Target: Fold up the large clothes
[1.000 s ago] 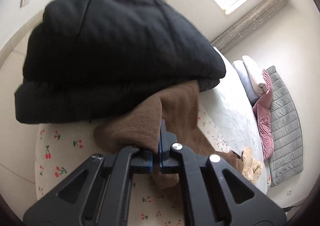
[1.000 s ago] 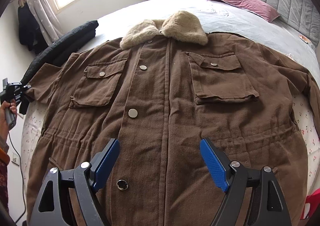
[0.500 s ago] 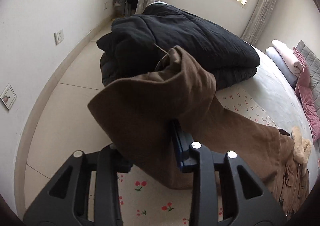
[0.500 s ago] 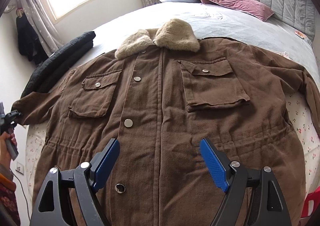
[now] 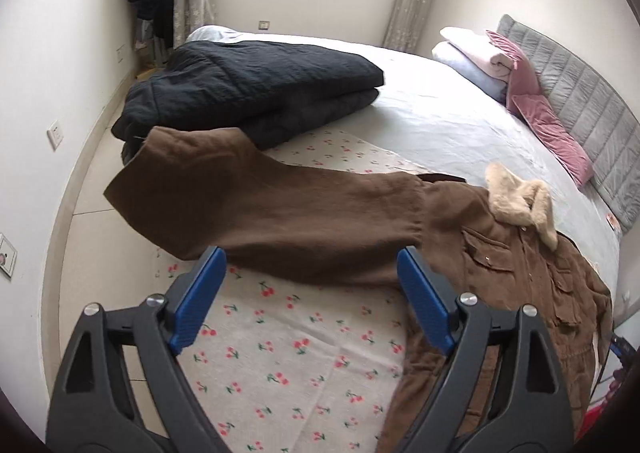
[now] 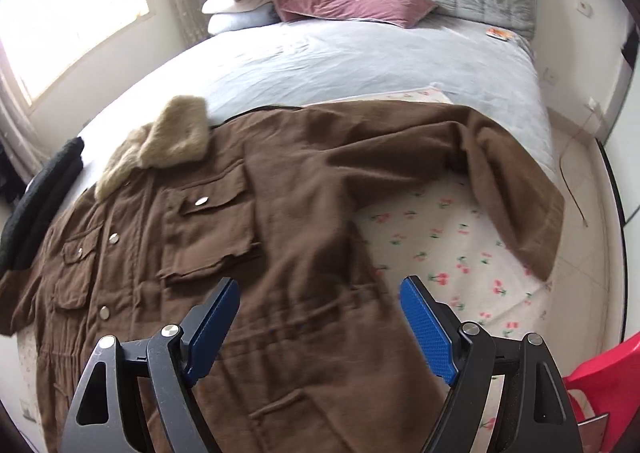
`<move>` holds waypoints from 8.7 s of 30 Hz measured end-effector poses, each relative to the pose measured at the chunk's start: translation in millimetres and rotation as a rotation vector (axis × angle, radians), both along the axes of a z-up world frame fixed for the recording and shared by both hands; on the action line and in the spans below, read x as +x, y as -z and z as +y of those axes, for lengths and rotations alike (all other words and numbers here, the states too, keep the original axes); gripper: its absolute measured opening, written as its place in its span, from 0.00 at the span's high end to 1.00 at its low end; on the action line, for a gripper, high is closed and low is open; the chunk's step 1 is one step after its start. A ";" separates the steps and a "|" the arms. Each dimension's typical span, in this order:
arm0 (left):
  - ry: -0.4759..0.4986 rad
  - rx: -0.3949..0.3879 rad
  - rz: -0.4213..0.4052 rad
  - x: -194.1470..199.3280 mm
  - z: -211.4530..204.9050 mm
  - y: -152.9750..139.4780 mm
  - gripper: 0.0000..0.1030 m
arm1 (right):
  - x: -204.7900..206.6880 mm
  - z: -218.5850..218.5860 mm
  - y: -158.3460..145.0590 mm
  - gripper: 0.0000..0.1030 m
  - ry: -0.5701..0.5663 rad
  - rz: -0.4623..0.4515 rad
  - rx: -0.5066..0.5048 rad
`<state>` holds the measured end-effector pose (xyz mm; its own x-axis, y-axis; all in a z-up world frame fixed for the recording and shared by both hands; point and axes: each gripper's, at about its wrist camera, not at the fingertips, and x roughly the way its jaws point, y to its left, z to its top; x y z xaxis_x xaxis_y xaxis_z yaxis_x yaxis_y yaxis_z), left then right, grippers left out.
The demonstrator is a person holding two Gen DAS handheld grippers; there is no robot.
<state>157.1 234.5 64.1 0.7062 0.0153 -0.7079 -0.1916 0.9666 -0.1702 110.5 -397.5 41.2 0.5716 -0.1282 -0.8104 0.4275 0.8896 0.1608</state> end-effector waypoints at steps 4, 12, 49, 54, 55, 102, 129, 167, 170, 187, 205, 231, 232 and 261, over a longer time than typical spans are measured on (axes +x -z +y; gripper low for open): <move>0.145 0.006 -0.016 -14.6 -64.3 -1.6 0.12 | -43.4 -89.1 22.6 0.19 0.230 -0.054 0.219; 0.392 -0.028 0.027 -27.2 -192.1 68.7 0.12 | -65.9 -152.8 89.7 0.19 0.419 -0.217 0.545; 0.647 0.103 0.078 -41.7 -248.1 89.9 0.12 | 21.6 -192.3 -16.6 0.35 0.294 -0.146 -0.147; 0.623 0.045 0.085 -35.9 -245.5 90.1 0.12 | 61.3 -113.1 8.0 0.35 0.025 -0.057 0.134; 0.621 0.044 0.086 -36.0 -245.4 91.5 0.12 | 67.9 -99.4 16.2 0.35 -0.021 -0.046 0.200; 0.616 -0.025 0.114 -44.3 -235.9 70.5 0.12 | 24.0 -129.5 70.4 0.65 -0.164 0.256 -0.487; 0.776 -0.017 0.088 -40.0 -305.3 41.6 0.12 | 45.7 -118.1 70.1 0.37 -0.261 0.348 -0.388; 0.638 -0.225 0.072 46.0 -259.5 37.4 0.12 | 104.1 112.0 -115.8 0.44 -0.458 -0.171 0.151; 0.679 -0.312 0.125 59.8 -287.1 52.6 0.13 | 71.7 76.4 -75.3 0.43 -0.342 -0.129 0.156; 0.696 -0.508 0.417 125.3 -442.5 136.3 0.38 | -10.6 2.2 31.9 0.43 -0.058 -0.069 0.374; 0.661 -0.292 -0.085 106.8 -398.4 21.2 0.94 | -38.2 -51.5 35.4 0.43 0.075 -0.073 0.378; 0.716 -0.088 0.099 114.0 -339.5 131.7 0.59 | 73.0 -52.5 89.1 0.40 -0.044 0.012 -0.067; 0.727 -0.095 0.094 113.3 -337.3 132.0 0.59 | 69.3 -63.7 88.6 0.39 -0.024 -0.007 -0.025; 0.179 -0.099 0.150 9.3 -34.6 66.9 0.06 | -12.5 98.7 -0.4 0.19 -0.185 -0.040 0.147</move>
